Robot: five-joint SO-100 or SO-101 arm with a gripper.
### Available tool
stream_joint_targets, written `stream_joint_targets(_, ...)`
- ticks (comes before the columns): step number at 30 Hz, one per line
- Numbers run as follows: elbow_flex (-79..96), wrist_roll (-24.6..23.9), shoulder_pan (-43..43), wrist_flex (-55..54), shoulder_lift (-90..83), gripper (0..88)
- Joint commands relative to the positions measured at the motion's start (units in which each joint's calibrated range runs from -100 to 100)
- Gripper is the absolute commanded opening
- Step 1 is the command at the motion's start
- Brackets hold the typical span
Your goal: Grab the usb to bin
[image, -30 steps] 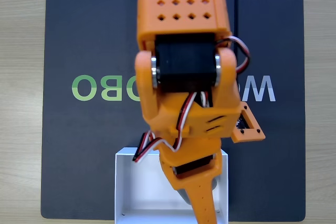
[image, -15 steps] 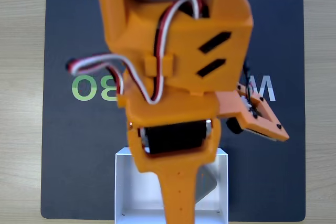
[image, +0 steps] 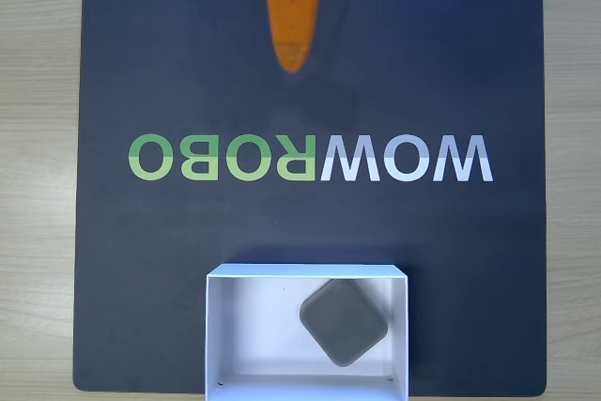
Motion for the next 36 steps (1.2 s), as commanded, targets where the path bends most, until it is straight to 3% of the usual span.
stream_joint_targets(1,16.21,-0.71,-0.07,-0.33,-13.81,1.7)
stream_joint_targets(9,56.23,-0.29,0.69,-6.18,-48.23,1.7)
stream_joint_targets(15,70.95,2.03,0.35,-0.07,-67.56,1.7)
stream_joint_targets(36,79.62,3.82,0.01,-0.41,-67.05,1.0)
